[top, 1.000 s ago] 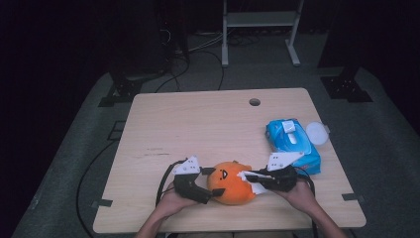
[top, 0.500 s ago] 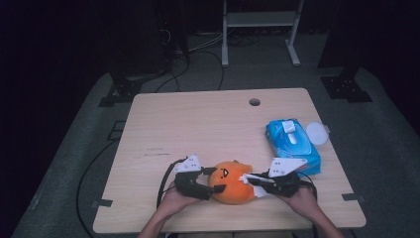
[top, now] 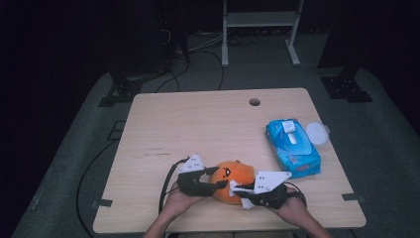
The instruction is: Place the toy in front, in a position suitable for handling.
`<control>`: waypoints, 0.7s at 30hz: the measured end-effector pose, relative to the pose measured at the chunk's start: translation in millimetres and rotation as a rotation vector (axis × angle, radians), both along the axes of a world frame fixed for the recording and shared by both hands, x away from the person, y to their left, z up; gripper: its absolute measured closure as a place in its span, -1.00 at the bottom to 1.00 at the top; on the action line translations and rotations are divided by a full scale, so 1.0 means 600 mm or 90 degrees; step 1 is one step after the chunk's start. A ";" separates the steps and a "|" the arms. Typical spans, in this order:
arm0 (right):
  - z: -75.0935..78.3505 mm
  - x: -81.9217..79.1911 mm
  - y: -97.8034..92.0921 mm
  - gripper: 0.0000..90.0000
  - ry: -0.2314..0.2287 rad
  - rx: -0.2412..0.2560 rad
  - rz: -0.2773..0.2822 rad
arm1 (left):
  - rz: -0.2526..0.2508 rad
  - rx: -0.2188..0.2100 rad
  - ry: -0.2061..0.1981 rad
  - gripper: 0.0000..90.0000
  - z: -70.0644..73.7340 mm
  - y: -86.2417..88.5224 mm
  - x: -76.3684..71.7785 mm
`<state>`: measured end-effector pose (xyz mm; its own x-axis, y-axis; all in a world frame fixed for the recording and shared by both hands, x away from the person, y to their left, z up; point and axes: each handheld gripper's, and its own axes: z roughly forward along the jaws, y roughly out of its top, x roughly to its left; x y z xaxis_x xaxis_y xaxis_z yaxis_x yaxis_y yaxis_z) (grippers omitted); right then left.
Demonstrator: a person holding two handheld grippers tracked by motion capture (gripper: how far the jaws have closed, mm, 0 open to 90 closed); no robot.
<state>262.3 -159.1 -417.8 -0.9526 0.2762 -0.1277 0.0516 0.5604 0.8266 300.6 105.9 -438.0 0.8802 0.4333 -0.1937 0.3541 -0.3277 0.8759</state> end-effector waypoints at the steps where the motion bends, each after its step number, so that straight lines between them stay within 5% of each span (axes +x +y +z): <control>1: 0.000 0.005 -0.009 0.84 0.002 0.006 -0.014 | -0.006 -0.007 0.004 -0.07 -0.001 0.001 -0.001; 4: -0.006 0.020 -0.053 0.84 0.011 0.012 -0.073 | -0.017 -0.021 0.012 -0.22 -0.002 0.004 0.000; 7: -0.015 0.020 -0.069 0.84 0.023 0.006 -0.088 | -0.010 -0.021 0.011 -0.23 -0.002 0.003 0.000; 11: -0.012 0.008 -0.058 0.84 0.013 0.000 -0.068 | 0.016 -0.006 -0.001 -0.15 -0.003 -0.005 -0.003; 16: -0.007 -0.011 -0.008 0.84 -0.012 -0.018 0.003 | 0.014 -0.003 0.002 -0.13 -0.005 -0.003 -0.002; 21: -0.003 0.005 -0.032 0.84 -0.006 0.000 -0.033 | 0.001 -0.009 0.001 -0.11 -0.007 0.004 -0.003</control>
